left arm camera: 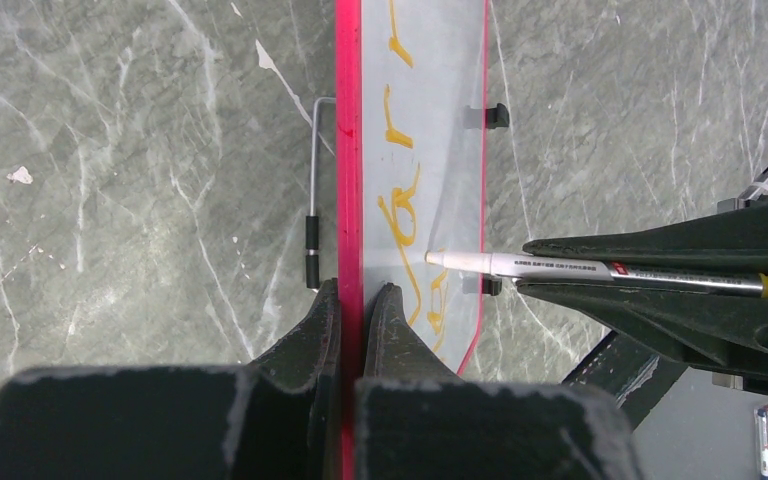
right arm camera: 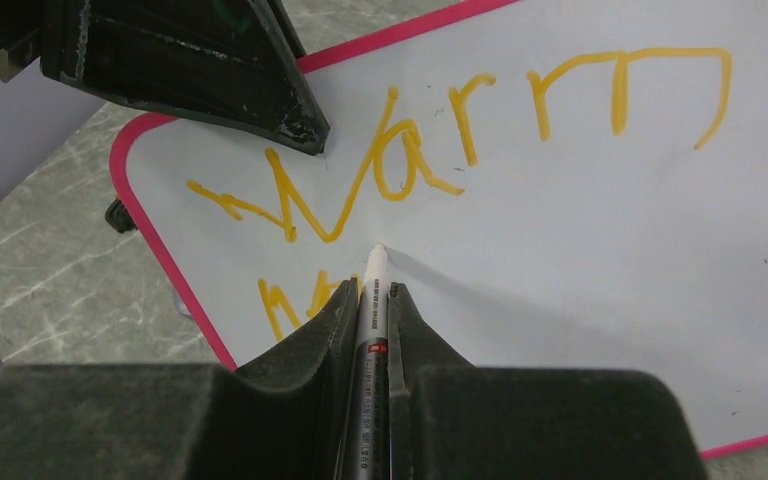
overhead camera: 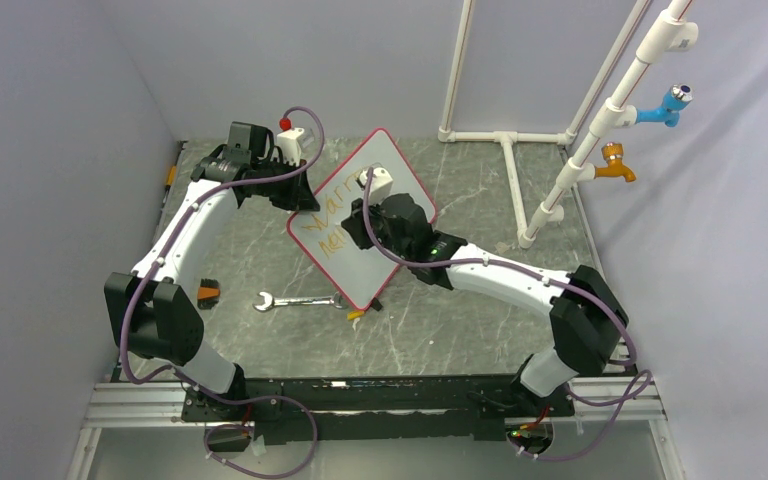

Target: Write a sentence on the whiteboard

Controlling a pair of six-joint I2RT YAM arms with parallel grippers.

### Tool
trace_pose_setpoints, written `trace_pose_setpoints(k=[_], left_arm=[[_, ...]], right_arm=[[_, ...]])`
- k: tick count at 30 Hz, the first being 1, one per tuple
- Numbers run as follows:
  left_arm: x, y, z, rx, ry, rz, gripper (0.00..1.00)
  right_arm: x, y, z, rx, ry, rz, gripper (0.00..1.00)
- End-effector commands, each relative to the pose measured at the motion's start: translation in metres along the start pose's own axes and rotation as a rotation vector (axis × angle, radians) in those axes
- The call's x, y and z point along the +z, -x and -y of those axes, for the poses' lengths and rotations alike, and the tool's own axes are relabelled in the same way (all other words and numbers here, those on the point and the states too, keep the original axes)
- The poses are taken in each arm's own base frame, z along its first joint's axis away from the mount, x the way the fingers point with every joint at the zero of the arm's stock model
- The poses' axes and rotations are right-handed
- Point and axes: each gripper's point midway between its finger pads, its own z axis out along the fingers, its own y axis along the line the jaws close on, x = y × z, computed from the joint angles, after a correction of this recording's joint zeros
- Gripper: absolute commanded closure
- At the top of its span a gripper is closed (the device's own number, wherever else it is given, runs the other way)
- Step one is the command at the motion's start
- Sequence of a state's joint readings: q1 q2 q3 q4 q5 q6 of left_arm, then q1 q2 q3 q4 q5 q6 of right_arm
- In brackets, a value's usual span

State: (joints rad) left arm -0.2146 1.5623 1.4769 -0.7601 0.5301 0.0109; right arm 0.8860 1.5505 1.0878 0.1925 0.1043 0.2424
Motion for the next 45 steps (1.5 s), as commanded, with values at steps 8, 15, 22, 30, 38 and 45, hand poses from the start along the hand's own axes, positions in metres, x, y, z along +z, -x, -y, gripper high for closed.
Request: trace_pose_setpoints(k=[8,15,22,30,38,45], left_arm=[[-0.001,-0.017,-0.049,0.117,0.232,-0.086,1.0],[-0.001,-0.017,-0.049,0.117,0.234,-0.084,1.0],[-0.001,-0.017,-0.048,0.12,0.23,-0.084,1.0],[-0.001,-0.016,-0.047,0.123,0.231,-0.082,1.0],[-0.001,-0.016,-0.047,0.123,0.23,-0.083,1.0],[-0.001,-0.017,-0.046,0.123,0.227,-0.083,1.0]], right_arm=[[-0.006,0.024,0.011,-0.003,-0.064,0.049,1.0],[-0.018,0.031,0.013,-0.007,-0.072,0.071,1.0],[-0.021,0.023,0.022,-0.006,-0.084,0.063,1.0],[-0.016,0.02,0.014,-0.004,-0.006,0.065,1.0],[-0.005,0.017,0.011,-0.004,0.012,0.059,1.0],[-0.002,0.001,0.012,0.003,0.014,0.028,1.0]])
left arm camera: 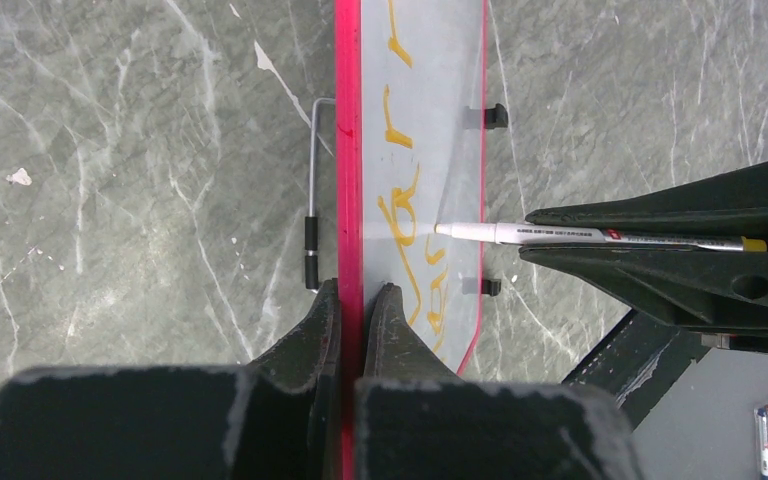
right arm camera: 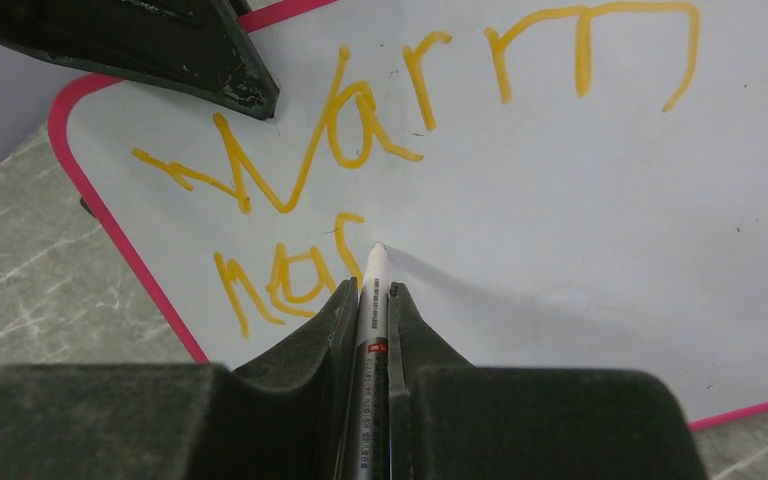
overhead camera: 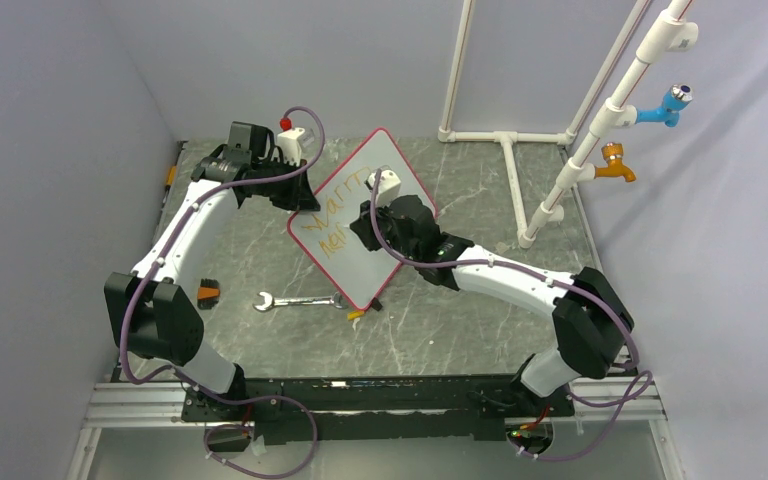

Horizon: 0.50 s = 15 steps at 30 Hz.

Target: Write a sentence on the whiteboard

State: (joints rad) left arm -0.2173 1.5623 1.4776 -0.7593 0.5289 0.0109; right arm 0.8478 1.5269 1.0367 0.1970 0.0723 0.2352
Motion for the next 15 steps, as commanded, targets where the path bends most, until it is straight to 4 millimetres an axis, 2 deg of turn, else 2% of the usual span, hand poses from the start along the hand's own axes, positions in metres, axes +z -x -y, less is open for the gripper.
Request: trace_pose_setpoints(k=[1,15], left_arm=[[-0.001,-0.017,-0.047,0.121,0.227,-0.083,1.0],[0.0,-0.017,-0.047,0.123,0.228,-0.086,1.0]], right_arm=[[0.003,0.01,-0.004,0.003,0.024,0.046,1.0],[-0.006,-0.022,0.003,0.022,0.012,-0.013,1.0]])
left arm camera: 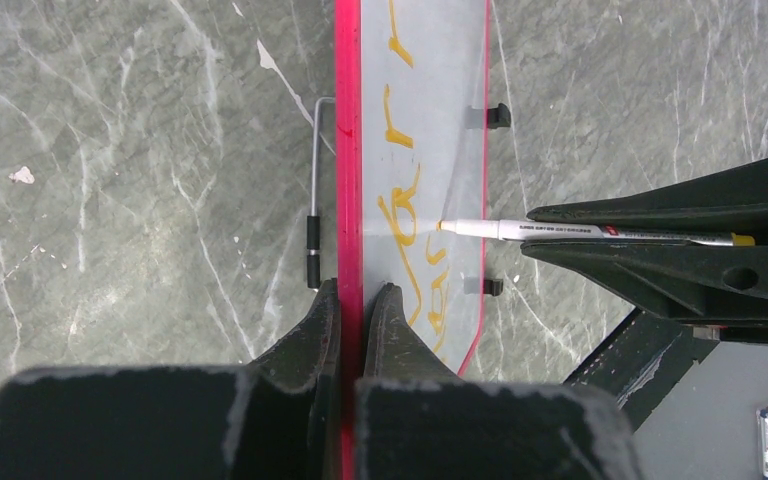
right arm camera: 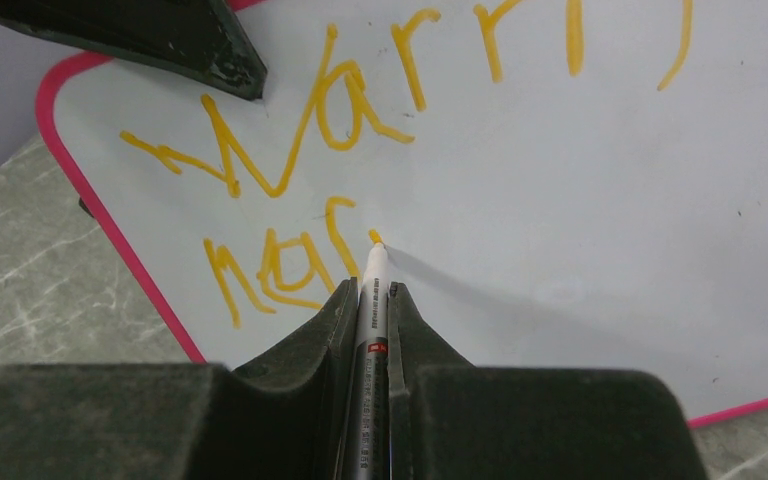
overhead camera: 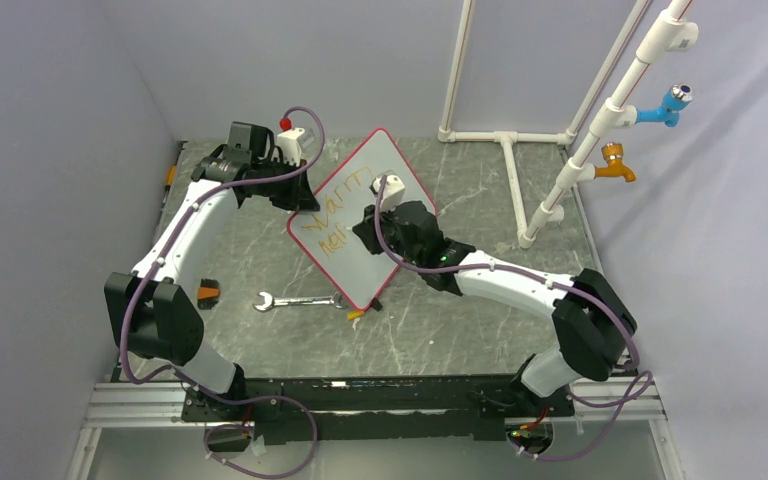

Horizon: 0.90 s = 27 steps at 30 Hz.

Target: Write a sentence on the whiteboard

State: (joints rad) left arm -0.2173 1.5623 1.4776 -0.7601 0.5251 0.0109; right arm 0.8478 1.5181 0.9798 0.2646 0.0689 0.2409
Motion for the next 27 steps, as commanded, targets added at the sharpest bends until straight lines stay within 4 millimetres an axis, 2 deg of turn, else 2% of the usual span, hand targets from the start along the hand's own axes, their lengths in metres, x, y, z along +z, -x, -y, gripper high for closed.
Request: trace_pose_setpoints(k=[1,9,20,27], left_arm=[[0.0,-0.017,-0.046,0.124,0.224,-0.084,1.0],[0.001,-0.018,-0.046,0.122,0.226,-0.09,1.0],[0.002,-0.019,-0.046,0.124,0.226,-0.093,1.0],[0.002,-0.019,-0.046,0.124,0.225,-0.093,1.0]], right_arm=[[-0.007,-0.015,0.002,0.017,0.003,-0.033,1.0],[-0.009,-0.013,0.002,0.021,0.005,-0.028,1.0],[0.001,0.011,-0.004,0.004,0.016,0.014,1.0],[0.008,0.023,0.0,0.006,0.002,0.031,1.0]])
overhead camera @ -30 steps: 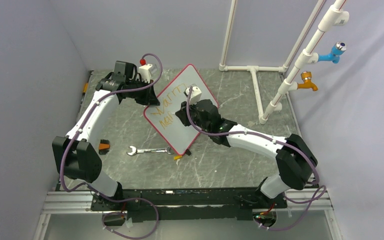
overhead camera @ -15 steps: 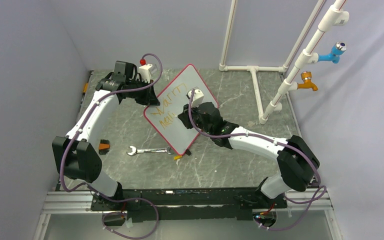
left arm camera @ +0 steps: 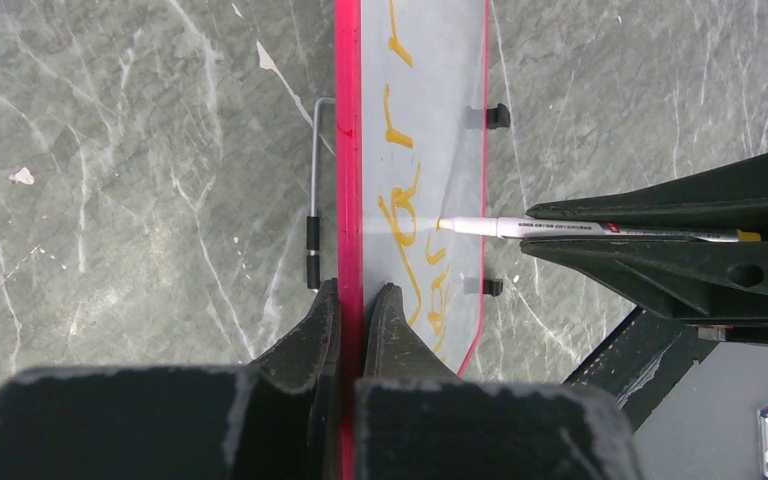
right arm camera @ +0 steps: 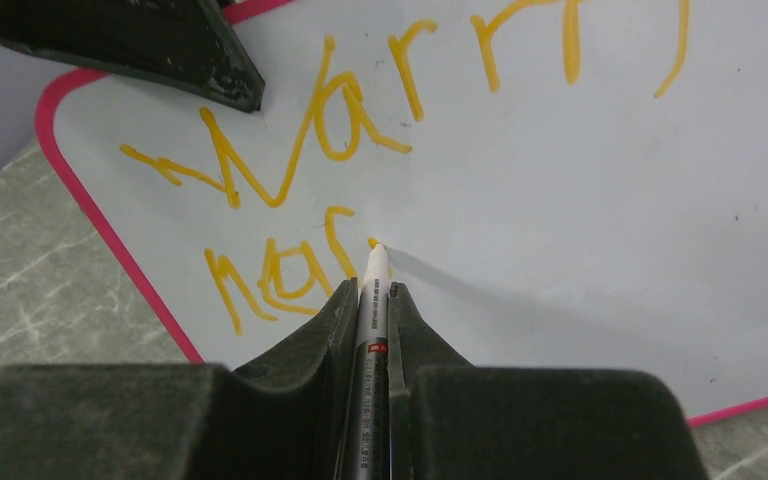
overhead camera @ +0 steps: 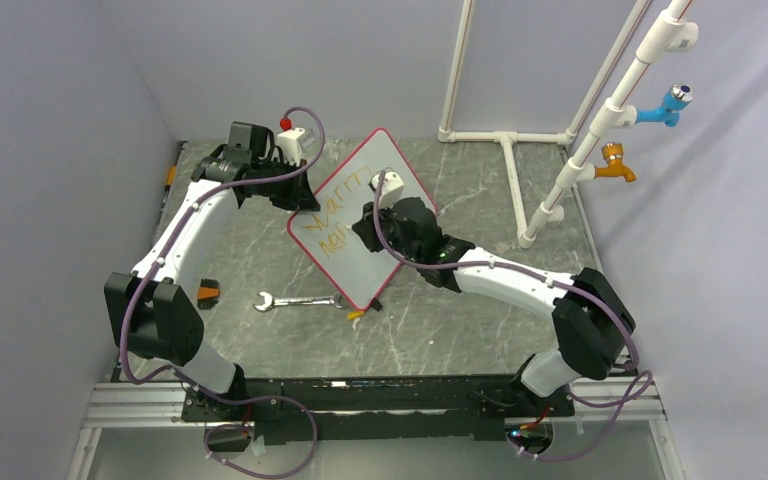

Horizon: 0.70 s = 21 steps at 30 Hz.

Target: Write a sentence on the whiteboard

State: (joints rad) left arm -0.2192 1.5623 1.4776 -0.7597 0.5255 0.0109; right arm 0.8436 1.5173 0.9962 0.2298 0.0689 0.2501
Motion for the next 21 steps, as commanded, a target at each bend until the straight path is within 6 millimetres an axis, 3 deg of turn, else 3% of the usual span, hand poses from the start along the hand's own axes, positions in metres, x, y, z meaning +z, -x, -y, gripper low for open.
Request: trace_pose_setpoints(k=[1,8,21], left_arm=[[0.001,-0.019,-0.047,0.124,0.226,-0.092,1.0],[0.002,-0.019,-0.047,0.123,0.225,-0.092,1.0],[0.002,-0.019,-0.046,0.123,0.224,-0.093,1.0]], right_arm=[[0.01,0.023,-0.001,-0.003,0.007,0.044,1.0],[0.015,0.026,0.011,0.012,-0.026,0.038,1.0],[0.004,0.003,0.021,0.039,-0.043,-0.005,1.0]])
